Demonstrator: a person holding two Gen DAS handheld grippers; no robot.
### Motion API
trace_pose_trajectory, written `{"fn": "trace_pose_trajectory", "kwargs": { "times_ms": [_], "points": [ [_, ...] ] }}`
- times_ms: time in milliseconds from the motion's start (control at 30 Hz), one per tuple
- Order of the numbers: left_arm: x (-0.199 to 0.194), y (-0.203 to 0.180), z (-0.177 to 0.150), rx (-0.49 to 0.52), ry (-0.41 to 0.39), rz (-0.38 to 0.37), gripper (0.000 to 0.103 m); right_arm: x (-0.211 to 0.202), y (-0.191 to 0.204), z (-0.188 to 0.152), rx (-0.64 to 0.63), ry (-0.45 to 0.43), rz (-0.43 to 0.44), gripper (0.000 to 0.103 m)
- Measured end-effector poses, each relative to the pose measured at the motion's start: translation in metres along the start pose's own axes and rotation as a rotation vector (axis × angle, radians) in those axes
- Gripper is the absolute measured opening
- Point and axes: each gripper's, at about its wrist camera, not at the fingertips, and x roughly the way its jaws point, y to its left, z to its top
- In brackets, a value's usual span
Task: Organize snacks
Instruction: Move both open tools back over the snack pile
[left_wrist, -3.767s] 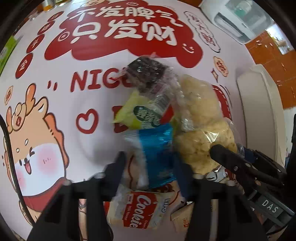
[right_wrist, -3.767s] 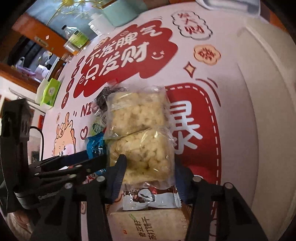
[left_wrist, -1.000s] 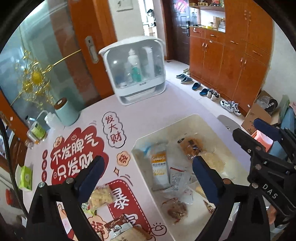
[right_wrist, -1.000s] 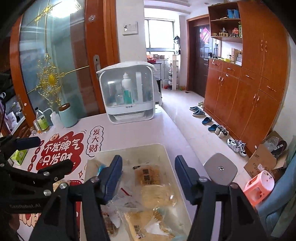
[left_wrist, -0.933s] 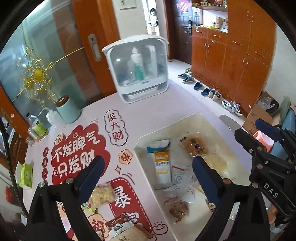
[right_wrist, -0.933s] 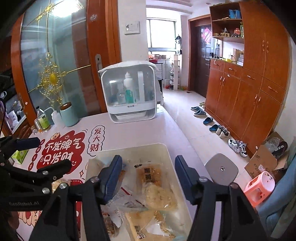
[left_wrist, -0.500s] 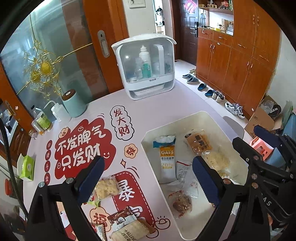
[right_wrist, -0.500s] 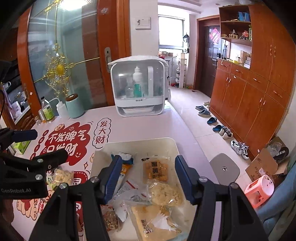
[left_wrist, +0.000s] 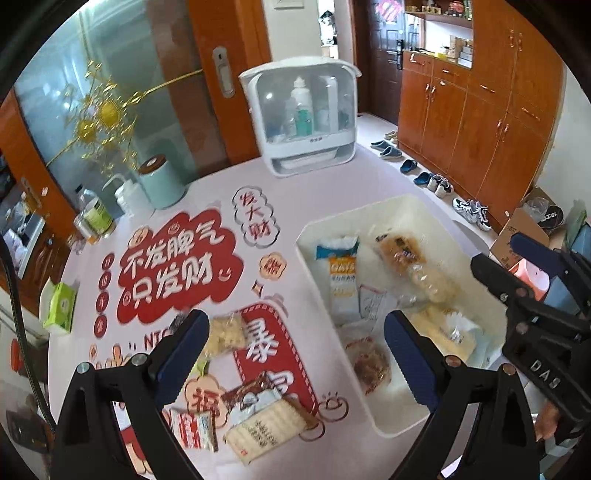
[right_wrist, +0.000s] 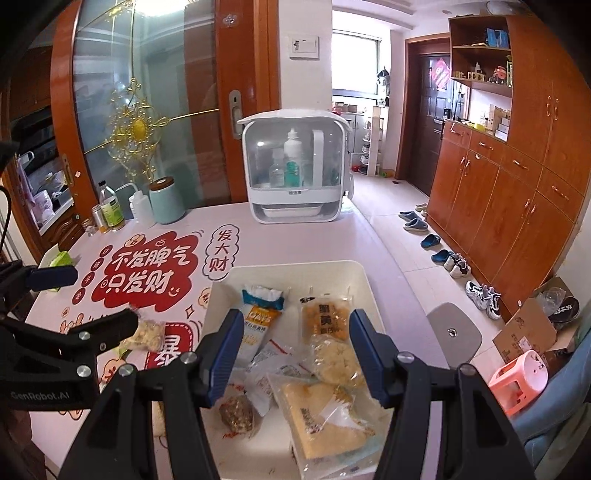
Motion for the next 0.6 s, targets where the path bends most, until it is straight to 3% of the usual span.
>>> {"fn": "trace_pose_trajectory", "kwargs": {
  "times_ms": [300, 600],
  "points": [
    [0.005, 0.051, -0.07, -0.09, 0.118, 0.103, 0.095, -0.003, 0.028, -0.021, -0.04, 0.037, 0.068, 0.06],
    [0.011, 0.141, -0.144, -0.265, 0.249, 0.222, 0.095, 0.009, 0.081, -0.027, -0.11, 0.081, 0.17, 0.06]
  ]
}}
